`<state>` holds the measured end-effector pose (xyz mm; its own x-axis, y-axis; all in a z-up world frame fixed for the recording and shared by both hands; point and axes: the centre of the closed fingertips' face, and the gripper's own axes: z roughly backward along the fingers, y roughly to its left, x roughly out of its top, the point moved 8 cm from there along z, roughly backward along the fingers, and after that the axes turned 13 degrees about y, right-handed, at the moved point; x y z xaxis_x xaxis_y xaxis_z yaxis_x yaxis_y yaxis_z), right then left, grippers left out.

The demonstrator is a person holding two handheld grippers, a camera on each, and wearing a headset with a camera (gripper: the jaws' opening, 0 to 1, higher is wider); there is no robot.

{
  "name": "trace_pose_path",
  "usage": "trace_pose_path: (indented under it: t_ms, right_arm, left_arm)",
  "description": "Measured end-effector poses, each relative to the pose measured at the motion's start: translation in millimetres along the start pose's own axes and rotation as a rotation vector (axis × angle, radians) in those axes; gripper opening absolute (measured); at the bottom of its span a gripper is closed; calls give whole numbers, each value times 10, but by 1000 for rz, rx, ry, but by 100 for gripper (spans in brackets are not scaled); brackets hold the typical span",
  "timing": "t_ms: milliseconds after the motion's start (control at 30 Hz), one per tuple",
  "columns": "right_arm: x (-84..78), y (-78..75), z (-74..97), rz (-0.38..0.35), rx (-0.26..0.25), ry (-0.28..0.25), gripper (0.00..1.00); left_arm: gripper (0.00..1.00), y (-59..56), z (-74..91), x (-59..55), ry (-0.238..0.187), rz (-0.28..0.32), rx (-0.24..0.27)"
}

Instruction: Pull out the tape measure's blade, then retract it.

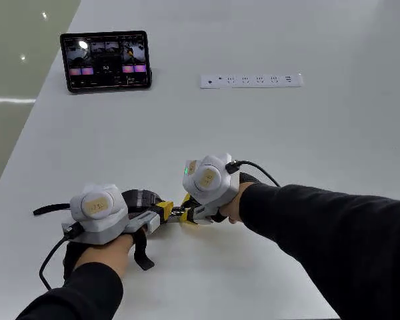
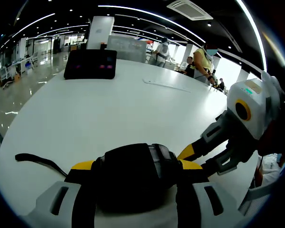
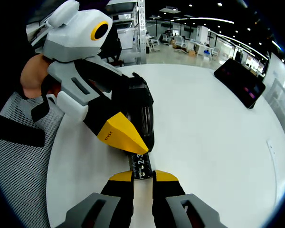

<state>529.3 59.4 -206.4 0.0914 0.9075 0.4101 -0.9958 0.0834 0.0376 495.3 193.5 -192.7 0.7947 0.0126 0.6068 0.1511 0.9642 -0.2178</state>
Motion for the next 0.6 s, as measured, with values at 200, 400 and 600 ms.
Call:
trace_pose_path:
  t_ms: [200,400,600]
  right_arm:
    - [21,-3,-13,-2,4,-8,11]
    - [36,3,-21,-2,7,-12,11]
    - [46,7,-23,-4,8,-16,11]
  left_arm:
    - [63,1,-2,-3,1,-1,-1]
    - [63,0,-2,-4,1,1,-1]
    - [64,0,-4,-4,1,3,-1]
